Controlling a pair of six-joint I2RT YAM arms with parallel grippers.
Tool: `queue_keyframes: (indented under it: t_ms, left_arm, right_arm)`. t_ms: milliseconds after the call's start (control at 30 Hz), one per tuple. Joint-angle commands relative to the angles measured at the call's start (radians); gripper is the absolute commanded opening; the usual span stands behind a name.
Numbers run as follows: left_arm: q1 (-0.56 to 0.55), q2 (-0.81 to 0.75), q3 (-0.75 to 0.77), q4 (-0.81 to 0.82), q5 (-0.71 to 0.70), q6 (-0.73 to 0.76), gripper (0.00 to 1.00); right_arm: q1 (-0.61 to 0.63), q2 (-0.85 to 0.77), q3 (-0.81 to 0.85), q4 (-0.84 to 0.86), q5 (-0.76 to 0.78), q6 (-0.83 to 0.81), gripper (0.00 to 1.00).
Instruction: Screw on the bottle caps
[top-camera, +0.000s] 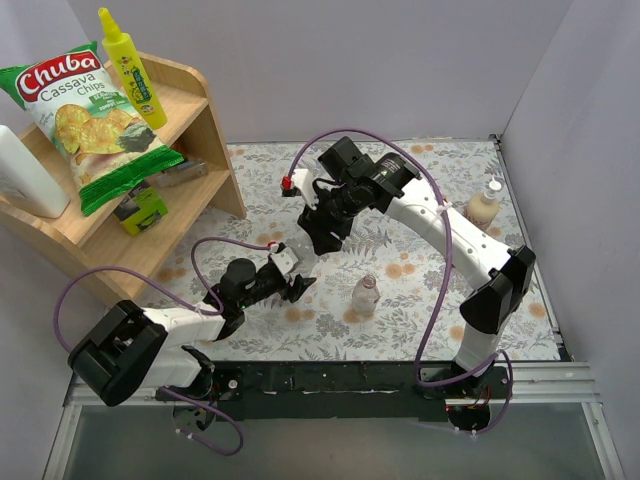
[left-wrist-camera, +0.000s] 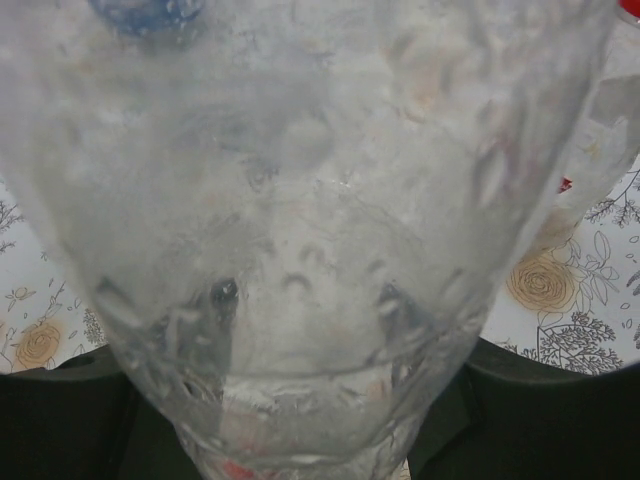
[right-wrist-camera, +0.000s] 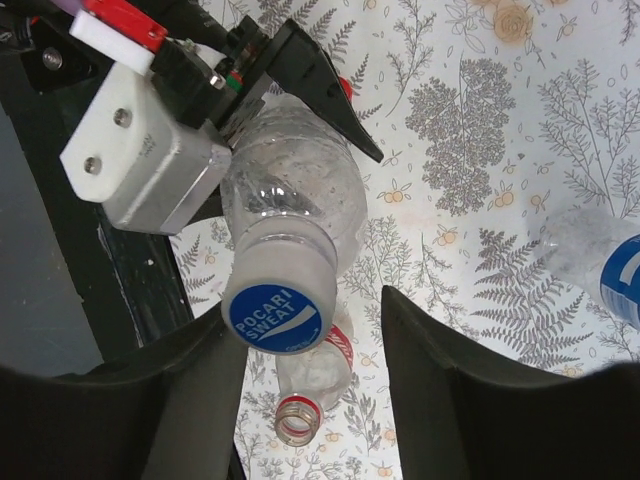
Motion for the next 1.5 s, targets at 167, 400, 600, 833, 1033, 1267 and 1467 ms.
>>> queue_keyframes:
  t_ms: [167, 400, 600, 833, 1033, 1267, 1467]
  left_arm:
    - [0.006, -0.035, -0.013, 0.026, 0.038, -0.048, 0.00]
    - [0.023, -0.045, 0.015, -0.081, 0.218, -0.099, 0.00]
    - [0.026, -0.064, 0.068, -0.272, 0.361, 0.011, 0.00]
    - [0.031, -0.048, 0.167, -0.518, 0.466, 0.228, 0.00]
    - [0.034, -0.039, 0.204, -0.604, 0.465, 0.334, 0.00]
    - [0.034, -0.018, 0.234, -0.612, 0.454, 0.345, 0.00]
    - [0.034, -0.010, 0.250, -0.610, 0.457, 0.345, 0.00]
  right_arm:
    - [0.001, -0.016, 0.032, -0.058, -0.026, -0.070, 0.90]
    - [-0.013, -0.263, -0.218, 0.135, -0.095, -0.221, 0.92]
    - [-0.015, -0.365, -0.306, 0.175, -0.128, -0.436, 0.90]
    - [-0.015, -0.368, -0.311, 0.039, -0.247, -0.774, 0.79]
    - [-0.015, -0.326, -0.274, -0.081, -0.276, -0.920, 0.71]
    - [-0.015, -0.316, -0.271, -0.104, -0.293, -0.974, 0.64]
    - [-0.013, -0.308, -0.280, -0.085, -0.279, -0.977, 0.57]
